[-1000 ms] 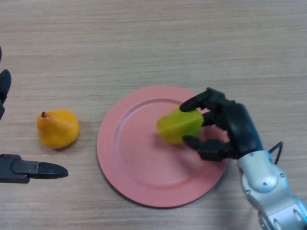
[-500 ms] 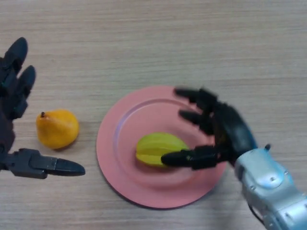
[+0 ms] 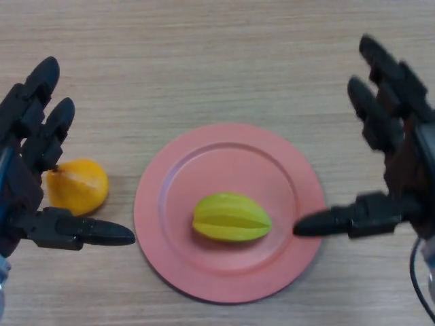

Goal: Pick up the yellow starfruit and place it on the plate

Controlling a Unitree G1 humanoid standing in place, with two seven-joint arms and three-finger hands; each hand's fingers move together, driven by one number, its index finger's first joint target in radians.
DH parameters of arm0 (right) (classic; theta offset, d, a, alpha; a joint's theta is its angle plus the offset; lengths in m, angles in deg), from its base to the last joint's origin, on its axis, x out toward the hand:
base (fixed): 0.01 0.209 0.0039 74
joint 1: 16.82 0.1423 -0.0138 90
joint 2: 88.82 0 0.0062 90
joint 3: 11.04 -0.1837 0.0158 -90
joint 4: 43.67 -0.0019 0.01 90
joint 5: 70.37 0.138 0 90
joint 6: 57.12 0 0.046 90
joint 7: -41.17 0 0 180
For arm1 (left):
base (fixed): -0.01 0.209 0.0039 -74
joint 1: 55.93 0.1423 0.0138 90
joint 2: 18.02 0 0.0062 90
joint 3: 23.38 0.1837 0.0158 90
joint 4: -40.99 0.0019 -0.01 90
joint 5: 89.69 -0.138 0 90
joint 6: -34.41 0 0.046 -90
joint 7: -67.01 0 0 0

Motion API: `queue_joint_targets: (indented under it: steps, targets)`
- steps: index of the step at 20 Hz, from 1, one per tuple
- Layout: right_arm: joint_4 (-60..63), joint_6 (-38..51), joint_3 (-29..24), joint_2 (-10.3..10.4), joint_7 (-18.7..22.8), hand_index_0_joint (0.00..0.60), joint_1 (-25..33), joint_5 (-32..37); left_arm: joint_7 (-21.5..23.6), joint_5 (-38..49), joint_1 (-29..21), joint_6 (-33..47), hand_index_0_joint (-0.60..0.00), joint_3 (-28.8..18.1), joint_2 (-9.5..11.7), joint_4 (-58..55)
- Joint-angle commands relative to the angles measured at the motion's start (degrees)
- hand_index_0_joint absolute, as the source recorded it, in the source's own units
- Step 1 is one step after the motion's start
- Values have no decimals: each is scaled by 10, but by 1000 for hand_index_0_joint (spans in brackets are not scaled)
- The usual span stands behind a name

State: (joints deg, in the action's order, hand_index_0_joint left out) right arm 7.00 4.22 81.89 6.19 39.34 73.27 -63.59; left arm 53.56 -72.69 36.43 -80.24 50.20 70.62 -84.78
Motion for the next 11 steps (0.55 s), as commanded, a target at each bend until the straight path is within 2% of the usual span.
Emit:
queue_joint_targets:
  steps: [1,2,3,5,9,11]
  targets:
    - [-37,73,-32,-17,4,0,13,-32,0,12,-16,47,0,-33,26,-32]
    - [-19,119,-18,-19,-2,0,-3,-104,0,-11,-11,64,0,-26,22,-30]
    - [-15,131,-17,-16,-6,0,-12,-114,-2,-19,-8,69,0,-24,21,-28]
    - [-23,123,-28,-9,-8,0,-13,-104,0,-40,-6,91,0,-25,18,-19]
    - [-44,89,-17,-11,-24,0,12,-102,8,-39,-6,57,0,-32,20,-55]
    - [-30,86,-19,-6,-7,0,29,-91,12,-24,-13,31,0,-36,20,-70]
